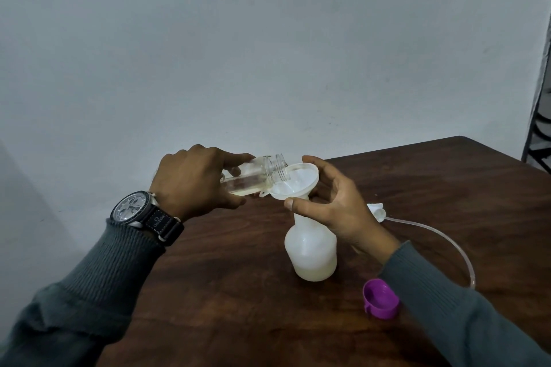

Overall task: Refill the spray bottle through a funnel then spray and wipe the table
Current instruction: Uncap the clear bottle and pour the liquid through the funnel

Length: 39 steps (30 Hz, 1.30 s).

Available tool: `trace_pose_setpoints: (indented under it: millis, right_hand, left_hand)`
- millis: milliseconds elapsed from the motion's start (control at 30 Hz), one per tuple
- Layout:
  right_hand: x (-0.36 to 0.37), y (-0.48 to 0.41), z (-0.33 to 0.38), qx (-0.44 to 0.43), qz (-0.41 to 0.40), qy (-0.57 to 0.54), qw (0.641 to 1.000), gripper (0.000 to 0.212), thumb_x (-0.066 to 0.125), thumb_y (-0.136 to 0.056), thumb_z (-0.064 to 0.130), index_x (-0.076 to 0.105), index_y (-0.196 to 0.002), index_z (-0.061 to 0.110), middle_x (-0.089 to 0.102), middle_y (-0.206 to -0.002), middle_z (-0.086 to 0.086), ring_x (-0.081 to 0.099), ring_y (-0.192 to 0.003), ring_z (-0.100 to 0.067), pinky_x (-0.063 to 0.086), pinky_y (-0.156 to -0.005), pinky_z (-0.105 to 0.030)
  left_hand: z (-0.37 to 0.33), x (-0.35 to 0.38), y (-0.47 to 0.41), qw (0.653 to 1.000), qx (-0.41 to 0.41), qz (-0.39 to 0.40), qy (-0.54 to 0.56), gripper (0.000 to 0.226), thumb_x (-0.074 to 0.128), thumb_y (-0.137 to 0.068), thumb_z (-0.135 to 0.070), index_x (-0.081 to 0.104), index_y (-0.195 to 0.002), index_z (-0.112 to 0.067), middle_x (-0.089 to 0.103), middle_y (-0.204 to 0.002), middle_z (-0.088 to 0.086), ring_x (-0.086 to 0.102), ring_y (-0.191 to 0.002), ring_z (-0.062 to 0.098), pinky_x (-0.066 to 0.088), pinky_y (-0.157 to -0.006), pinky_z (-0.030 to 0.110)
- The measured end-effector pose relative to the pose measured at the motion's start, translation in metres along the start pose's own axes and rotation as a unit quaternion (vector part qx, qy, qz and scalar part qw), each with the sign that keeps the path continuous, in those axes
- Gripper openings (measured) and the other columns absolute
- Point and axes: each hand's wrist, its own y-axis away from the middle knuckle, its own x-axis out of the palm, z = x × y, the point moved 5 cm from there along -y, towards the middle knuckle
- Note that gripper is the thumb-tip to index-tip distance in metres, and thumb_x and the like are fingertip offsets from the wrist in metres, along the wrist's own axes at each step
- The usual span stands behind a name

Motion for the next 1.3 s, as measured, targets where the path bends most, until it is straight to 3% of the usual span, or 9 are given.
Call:
trace_pose_setpoints:
  millis: [200,367,500,600,767,1233,1300]
  right_hand:
    - [0.0019,0.0002,0.0016,-0.009,-0.005,-0.004,1.0,0.079,0.092,-0.065,0.02,0.059,-0.136,0.035,0.074,-0.118,0.001,0.072,-0.1,-0.025,0.058,-0.082,-0.031]
    - [0.0018,0.0011,0.0018,-0.007,0.002,-0.002,1.0,0.083,0.093,-0.063,0.026,0.057,-0.137,0.033,0.074,-0.119,0.0,0.072,-0.106,-0.03,0.06,-0.088,-0.035]
    - [0.0004,0.0011,0.004,0.001,0.005,-0.009,1.0,0.08,0.096,-0.063,0.026,0.059,-0.135,0.031,0.072,-0.124,0.0,0.072,-0.107,-0.028,0.061,-0.091,-0.039]
    - [-0.0005,0.0019,0.0045,0.003,-0.003,-0.009,1.0,0.074,0.098,-0.066,0.025,0.061,-0.13,0.031,0.073,-0.124,-0.001,0.073,-0.106,-0.025,0.061,-0.09,-0.038]
    - [0.0003,0.0032,0.0063,-0.006,-0.011,-0.009,1.0,0.066,0.094,-0.07,0.019,0.061,-0.128,0.026,0.073,-0.122,-0.001,0.073,-0.103,-0.023,0.059,-0.085,-0.031]
    - [0.0019,0.0041,0.0058,-0.007,-0.012,-0.004,1.0,0.061,0.089,-0.071,0.023,0.061,-0.125,0.029,0.074,-0.116,0.004,0.071,-0.096,-0.014,0.057,-0.088,-0.034]
    - [0.0022,0.0042,0.0058,-0.006,-0.012,-0.006,1.0,0.061,0.089,-0.071,0.023,0.061,-0.125,0.029,0.074,-0.115,0.004,0.071,-0.094,-0.013,0.057,-0.086,-0.033]
  left_hand:
    - [0.0005,0.0017,-0.0006,1.0,0.003,-0.006,0.003,0.07,0.079,-0.07,-0.059,0.051,-0.134,-0.061,0.05,-0.079,-0.031,0.067,-0.097,0.009,0.044,-0.067,0.027]
    - [0.0007,0.0022,-0.0008,1.0,0.008,-0.008,0.005,0.069,0.079,-0.071,-0.058,0.051,-0.134,-0.062,0.046,-0.074,-0.033,0.067,-0.095,0.01,0.046,-0.067,0.027]
    - [0.0003,0.0032,-0.0014,1.0,0.01,-0.011,0.012,0.069,0.079,-0.07,-0.058,0.051,-0.133,-0.062,0.055,-0.084,-0.03,0.068,-0.097,0.009,0.05,-0.07,0.028]
    - [-0.0002,0.003,-0.0015,1.0,0.01,-0.011,0.011,0.068,0.078,-0.07,-0.059,0.052,-0.132,-0.062,0.049,-0.076,-0.031,0.068,-0.095,0.011,0.049,-0.069,0.027]
    - [-0.0009,0.002,-0.0009,1.0,0.007,-0.009,0.006,0.069,0.078,-0.07,-0.06,0.051,-0.133,-0.062,0.05,-0.079,-0.029,0.067,-0.095,0.01,0.048,-0.069,0.027]
    - [0.0016,0.0019,-0.0004,1.0,-0.008,-0.003,0.0,0.067,0.078,-0.07,-0.058,0.052,-0.132,-0.062,0.049,-0.076,-0.032,0.068,-0.095,0.009,0.041,-0.064,0.026]
    - [0.0016,0.0013,-0.0004,1.0,-0.01,-0.005,-0.001,0.067,0.078,-0.071,-0.058,0.052,-0.133,-0.061,0.058,-0.083,-0.03,0.068,-0.096,0.01,0.04,-0.064,0.026]
